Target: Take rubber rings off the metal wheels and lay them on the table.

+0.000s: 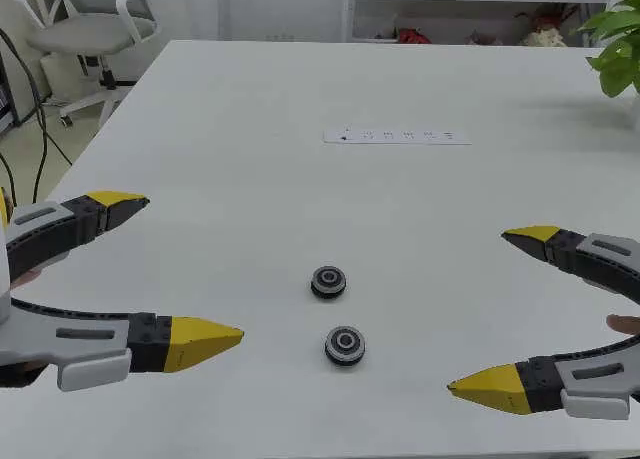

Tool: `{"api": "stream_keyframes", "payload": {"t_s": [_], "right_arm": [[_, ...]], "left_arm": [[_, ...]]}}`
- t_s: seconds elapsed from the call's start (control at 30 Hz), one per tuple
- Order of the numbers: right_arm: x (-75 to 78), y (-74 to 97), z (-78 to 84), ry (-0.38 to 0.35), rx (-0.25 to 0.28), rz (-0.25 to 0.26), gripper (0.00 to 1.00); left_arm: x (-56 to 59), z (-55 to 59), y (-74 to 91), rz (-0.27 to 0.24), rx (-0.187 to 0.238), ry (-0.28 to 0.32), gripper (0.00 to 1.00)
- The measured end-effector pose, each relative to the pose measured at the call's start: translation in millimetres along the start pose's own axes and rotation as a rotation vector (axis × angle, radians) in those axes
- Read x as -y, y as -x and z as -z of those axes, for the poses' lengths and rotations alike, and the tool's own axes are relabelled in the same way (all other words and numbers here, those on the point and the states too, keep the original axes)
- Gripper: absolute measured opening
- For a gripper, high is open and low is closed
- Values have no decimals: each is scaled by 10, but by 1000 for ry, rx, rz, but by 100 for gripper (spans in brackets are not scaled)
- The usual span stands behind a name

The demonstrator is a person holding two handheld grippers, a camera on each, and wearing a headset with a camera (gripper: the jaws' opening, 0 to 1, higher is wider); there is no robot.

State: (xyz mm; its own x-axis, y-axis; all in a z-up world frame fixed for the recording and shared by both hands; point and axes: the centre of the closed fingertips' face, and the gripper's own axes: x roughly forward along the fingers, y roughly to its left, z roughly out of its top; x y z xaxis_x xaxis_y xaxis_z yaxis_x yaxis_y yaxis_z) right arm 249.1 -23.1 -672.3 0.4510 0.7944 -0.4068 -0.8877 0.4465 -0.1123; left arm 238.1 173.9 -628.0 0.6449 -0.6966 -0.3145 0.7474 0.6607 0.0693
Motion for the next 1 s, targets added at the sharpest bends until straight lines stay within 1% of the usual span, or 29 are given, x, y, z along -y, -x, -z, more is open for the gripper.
{"api": "stream_keyframes", "payload": {"t_s": [0.33,0.67,0.83,1.0], "right_arm": [[13,-30,-7,-2,0,-9,100],[1,-54,10,-10,-5,-26,98],[5,-58,-5,-12,-3,-29,98],[18,-67,0,-15,-3,-28,98]], "left_arm": [[-49,-11,-27,0,3,2,100],[-60,22,-40,4,-7,6,100],[-70,7,-53,6,-4,4,100],[-80,18,-63,7,-10,2,100]]}}
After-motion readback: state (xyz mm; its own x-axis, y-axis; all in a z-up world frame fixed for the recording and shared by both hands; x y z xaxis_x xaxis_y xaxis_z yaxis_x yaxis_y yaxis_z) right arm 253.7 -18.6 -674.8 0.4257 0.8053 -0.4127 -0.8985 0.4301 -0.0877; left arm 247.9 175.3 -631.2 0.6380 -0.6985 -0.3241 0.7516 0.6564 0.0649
